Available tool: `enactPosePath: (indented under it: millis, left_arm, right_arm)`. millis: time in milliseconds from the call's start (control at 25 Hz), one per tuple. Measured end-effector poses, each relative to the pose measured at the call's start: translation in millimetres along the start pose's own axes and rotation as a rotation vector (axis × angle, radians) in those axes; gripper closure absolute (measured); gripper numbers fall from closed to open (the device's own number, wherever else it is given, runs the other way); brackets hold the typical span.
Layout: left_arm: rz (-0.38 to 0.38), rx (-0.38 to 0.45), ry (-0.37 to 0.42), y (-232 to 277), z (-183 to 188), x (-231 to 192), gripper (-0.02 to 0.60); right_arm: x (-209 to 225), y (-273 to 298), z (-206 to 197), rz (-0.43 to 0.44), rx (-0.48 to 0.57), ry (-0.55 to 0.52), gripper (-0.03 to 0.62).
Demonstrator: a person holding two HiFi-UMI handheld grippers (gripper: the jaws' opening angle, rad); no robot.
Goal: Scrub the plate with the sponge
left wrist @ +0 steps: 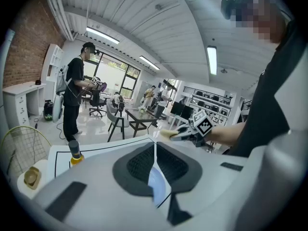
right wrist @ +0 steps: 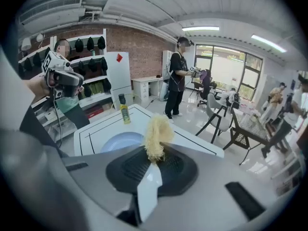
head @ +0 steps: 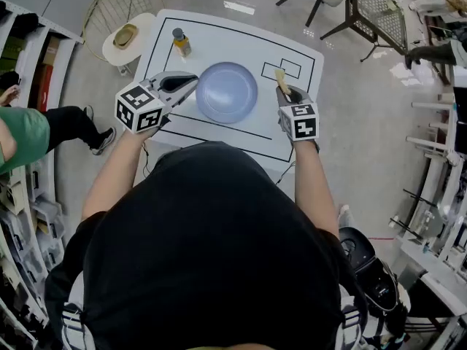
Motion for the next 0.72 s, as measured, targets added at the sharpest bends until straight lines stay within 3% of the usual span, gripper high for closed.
enactPosePath:
  millis: [320, 560, 720]
  left_arm:
    - [0.002, 0.005, 0.020, -3.3, 6.2, 4.7, 0.560]
    - [0.002, 0.008, 0.039, -4.1, 9.7, 9.6, 0.560]
    - [-0.001, 0.012, 0.046, -7.1, 8.6, 17.4, 0.560]
  right_arm:
    - [18.3, -37.6, -8.9, -0.055, 0.121, 0.095, 0.562]
    - [23.3, -67.4, -10.7, -0.136, 0.279, 0.150, 0.562]
    - [23.0, -80.0, -14.1, -0.150, 0.316, 0.168, 0.562]
Point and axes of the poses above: the fingertips, and each gripper's own axes: y forward along the fingers, x to its right, z out of its top, the point moved 9 cm from there along -y, backward along the fingers, and after that the axes turned 13 degrees about -x, right-handed, at the moved point
